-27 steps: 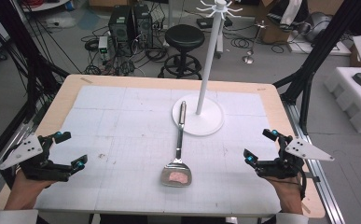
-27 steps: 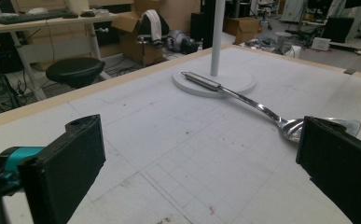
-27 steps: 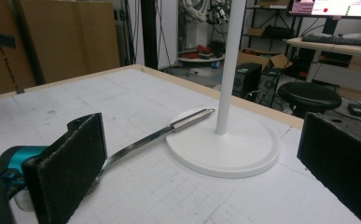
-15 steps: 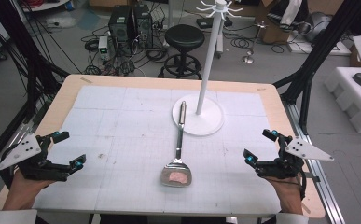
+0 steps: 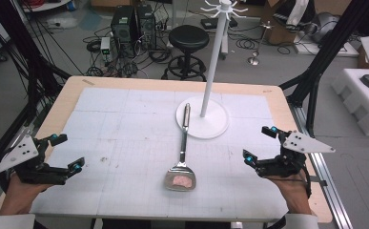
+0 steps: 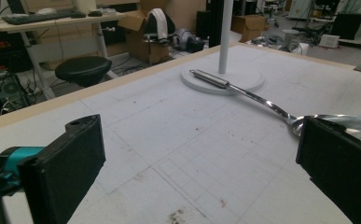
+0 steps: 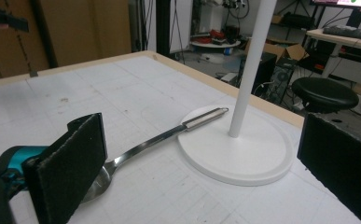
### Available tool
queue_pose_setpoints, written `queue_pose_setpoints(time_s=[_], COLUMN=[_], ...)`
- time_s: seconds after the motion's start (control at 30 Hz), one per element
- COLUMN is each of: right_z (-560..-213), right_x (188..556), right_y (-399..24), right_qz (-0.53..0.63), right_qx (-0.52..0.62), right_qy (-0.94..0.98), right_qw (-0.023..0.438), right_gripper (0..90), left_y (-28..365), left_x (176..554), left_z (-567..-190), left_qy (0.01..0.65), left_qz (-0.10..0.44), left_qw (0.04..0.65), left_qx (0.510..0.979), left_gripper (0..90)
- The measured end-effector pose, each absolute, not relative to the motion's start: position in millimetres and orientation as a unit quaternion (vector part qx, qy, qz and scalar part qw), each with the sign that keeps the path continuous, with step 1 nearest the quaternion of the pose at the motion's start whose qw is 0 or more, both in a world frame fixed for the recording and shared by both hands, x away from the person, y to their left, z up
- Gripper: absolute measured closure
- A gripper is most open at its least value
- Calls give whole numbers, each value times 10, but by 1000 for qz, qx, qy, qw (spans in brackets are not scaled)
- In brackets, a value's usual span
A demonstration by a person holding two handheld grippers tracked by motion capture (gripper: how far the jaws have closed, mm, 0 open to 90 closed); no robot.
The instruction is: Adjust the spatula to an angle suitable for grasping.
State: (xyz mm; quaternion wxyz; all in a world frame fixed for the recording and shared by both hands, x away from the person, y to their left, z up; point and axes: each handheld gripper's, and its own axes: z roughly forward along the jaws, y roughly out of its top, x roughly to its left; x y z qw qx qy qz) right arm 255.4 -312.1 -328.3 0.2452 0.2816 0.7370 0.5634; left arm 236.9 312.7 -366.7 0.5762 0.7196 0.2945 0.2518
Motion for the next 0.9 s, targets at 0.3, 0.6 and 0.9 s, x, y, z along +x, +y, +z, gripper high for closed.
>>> queue_pose_setpoints(time_s=[0.3,0.6,0.9], right_z=[-3182,-3200,-3211], right_x=[2700,2815,2979], right_y=[-2790,-2578,-2410], right_qz=[530,509,485], right_qx=[247,213,177], right_qy=[782,816,848], right_qw=[217,170,116], right_gripper=[0,0,0], left_y=[3075,3043,3015], left_x=[2369,2379,2387], left_z=[-3666,-3679,-3684], left_qy=[290,288,285], left_qz=[248,239,236], left_qw=[578,578,575], left_qx=[722,725,730], left_gripper=[17,17,17])
